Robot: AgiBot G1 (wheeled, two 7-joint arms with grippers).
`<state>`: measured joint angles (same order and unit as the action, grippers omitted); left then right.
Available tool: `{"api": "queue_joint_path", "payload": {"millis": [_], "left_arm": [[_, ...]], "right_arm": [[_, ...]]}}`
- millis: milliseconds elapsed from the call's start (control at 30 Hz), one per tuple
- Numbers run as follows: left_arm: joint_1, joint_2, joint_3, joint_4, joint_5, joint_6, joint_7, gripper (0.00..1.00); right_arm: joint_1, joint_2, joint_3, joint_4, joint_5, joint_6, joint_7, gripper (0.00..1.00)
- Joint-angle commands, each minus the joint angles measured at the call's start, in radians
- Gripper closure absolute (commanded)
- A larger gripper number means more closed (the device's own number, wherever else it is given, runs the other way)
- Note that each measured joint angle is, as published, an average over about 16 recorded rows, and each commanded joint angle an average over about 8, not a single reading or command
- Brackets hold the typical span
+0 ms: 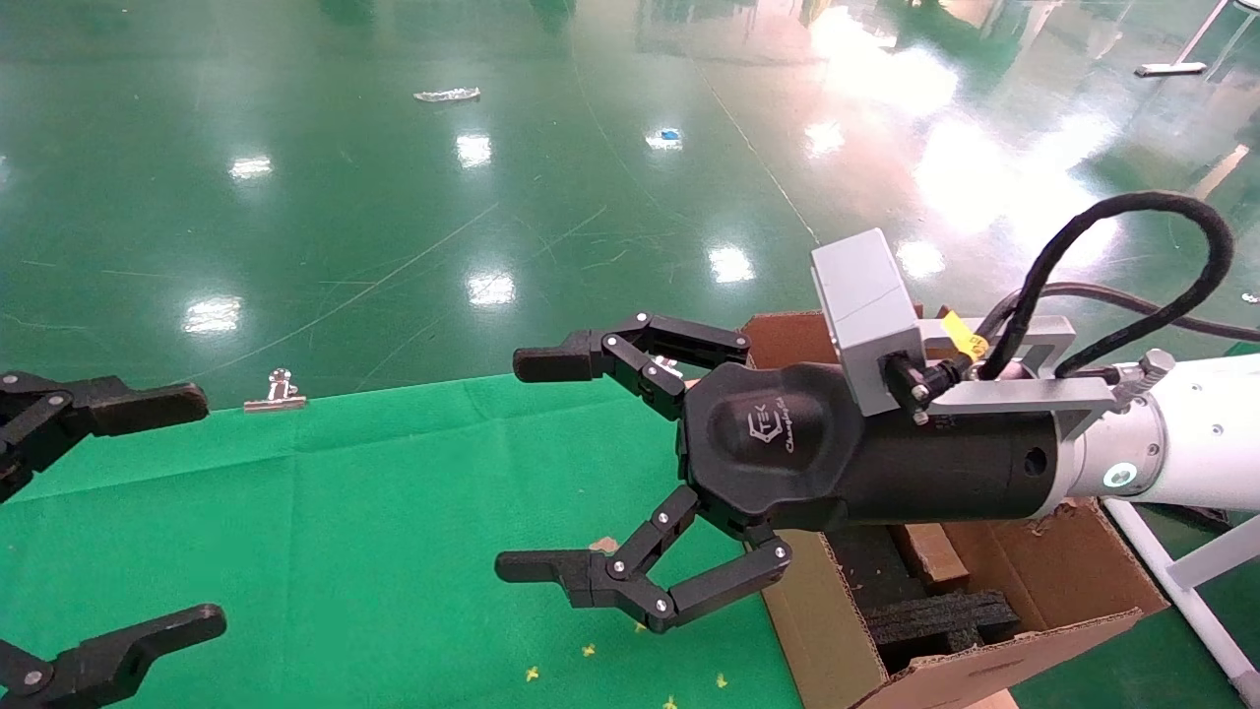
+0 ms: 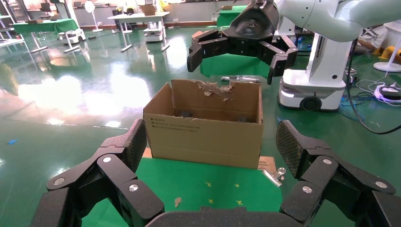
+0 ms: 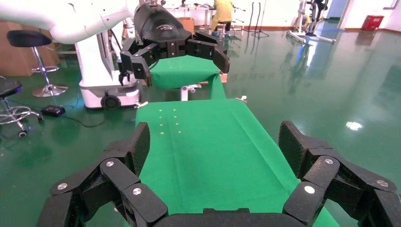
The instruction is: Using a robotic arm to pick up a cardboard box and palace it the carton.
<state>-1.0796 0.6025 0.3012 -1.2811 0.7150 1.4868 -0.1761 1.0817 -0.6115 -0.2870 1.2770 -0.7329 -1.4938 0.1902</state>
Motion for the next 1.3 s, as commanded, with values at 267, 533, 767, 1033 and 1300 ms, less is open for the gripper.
{"api": "queue_joint_path", "payload": {"millis": [267,533,767,1033,1300], "left_arm": [[0.0,0.0,0.0,0.0,0.0,0.0,0.0,0.0],[0.0,0.0,0.0,0.0,0.0,0.0,0.0,0.0],[0.0,0.0,0.0,0.0,0.0,0.0,0.0,0.0],[0.0,0.0,0.0,0.0,0.0,0.0,0.0,0.0],[0.0,0.0,0.0,0.0,0.0,0.0,0.0,0.0]], "right_arm": [[0.001,0.0,-0.001,-0.001,-0.001,0.0,0.0,0.0],[0.001,0.0,-0.001,-0.001,-0.001,0.0,0.0,0.0],[0.001,0.0,-0.001,-0.001,-0.001,0.0,0.0,0.0],[0.001,0.0,-0.001,-0.001,-0.001,0.0,0.0,0.0],[0.001,0.0,-0.001,-0.001,-0.001,0.0,0.0,0.0]]}}
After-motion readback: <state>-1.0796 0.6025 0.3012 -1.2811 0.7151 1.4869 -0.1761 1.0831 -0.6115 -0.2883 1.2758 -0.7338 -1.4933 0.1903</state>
